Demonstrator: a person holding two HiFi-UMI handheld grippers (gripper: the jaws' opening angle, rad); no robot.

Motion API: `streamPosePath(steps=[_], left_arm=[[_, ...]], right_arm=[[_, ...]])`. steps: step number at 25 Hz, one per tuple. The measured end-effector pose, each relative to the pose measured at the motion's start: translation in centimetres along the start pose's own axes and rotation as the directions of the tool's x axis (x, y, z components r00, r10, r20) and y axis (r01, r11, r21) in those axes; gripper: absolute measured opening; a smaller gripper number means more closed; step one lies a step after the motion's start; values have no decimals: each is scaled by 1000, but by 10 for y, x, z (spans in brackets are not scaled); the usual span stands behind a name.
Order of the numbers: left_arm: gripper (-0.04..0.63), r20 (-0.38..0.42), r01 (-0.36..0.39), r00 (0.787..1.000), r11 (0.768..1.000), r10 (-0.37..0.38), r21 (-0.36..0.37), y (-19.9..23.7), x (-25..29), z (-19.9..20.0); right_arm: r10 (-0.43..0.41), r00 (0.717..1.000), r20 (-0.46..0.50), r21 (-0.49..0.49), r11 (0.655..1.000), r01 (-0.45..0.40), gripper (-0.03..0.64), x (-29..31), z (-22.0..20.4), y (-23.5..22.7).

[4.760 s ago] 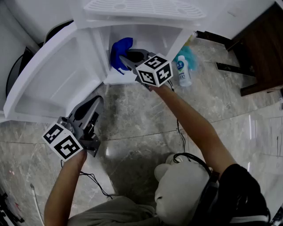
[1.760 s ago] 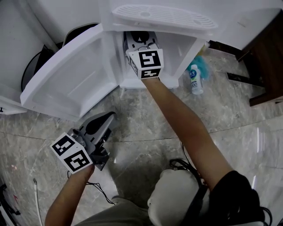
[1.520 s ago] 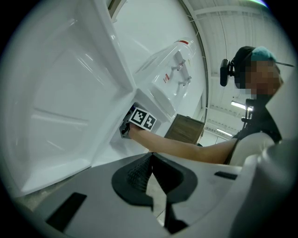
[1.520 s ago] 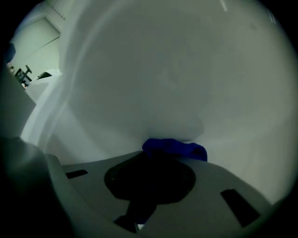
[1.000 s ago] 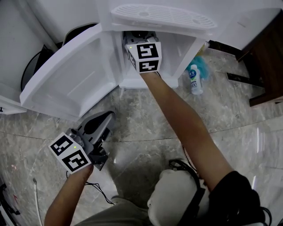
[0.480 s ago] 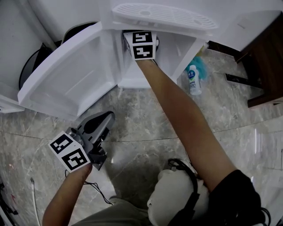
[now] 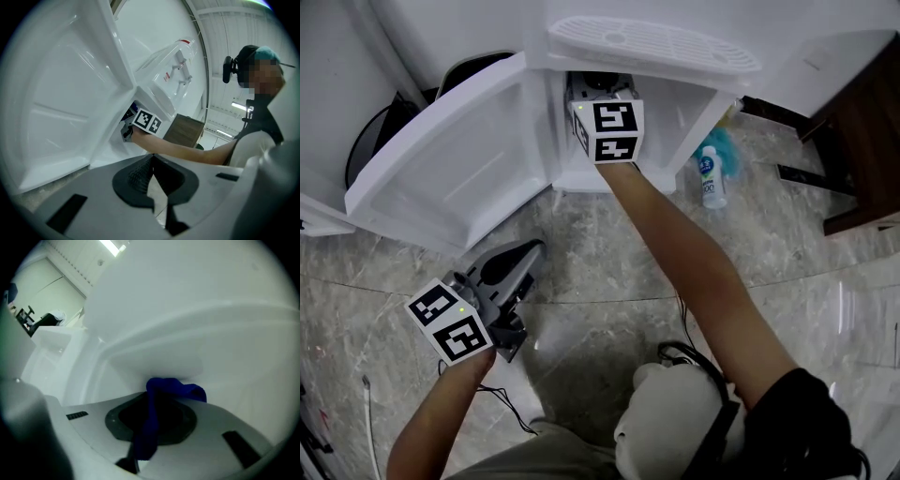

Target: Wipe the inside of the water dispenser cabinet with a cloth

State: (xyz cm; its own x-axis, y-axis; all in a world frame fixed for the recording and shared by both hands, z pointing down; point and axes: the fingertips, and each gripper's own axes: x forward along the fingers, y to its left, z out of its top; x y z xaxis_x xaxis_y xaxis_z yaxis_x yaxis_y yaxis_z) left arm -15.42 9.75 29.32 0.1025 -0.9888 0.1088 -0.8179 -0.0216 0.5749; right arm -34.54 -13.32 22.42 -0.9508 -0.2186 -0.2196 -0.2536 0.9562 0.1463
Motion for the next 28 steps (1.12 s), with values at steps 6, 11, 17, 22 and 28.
streamPosePath(steps=[6,11,17,22,28], left_arm=[[6,4,0,1000,1000,0,7,0,4,-2],[11,48,6,999,990,-13,138,2,11,14],[123,58,70,994,954,-91,291,2,36,29],[240,-33,168,985,893,-170,417,-12,68,27],[255,-58,177,984,865,-169,470,-16,88,26]], right_arm=[[60,998,14,15,998,-60,34,-27,3,11],[127,992,8,82,989,-127,34,-70,6,11],[296,955,33,279,914,-293,34,-153,23,21],[461,887,11,383,818,-430,34,-200,37,39],[607,794,43,465,691,-554,34,-228,50,65]])
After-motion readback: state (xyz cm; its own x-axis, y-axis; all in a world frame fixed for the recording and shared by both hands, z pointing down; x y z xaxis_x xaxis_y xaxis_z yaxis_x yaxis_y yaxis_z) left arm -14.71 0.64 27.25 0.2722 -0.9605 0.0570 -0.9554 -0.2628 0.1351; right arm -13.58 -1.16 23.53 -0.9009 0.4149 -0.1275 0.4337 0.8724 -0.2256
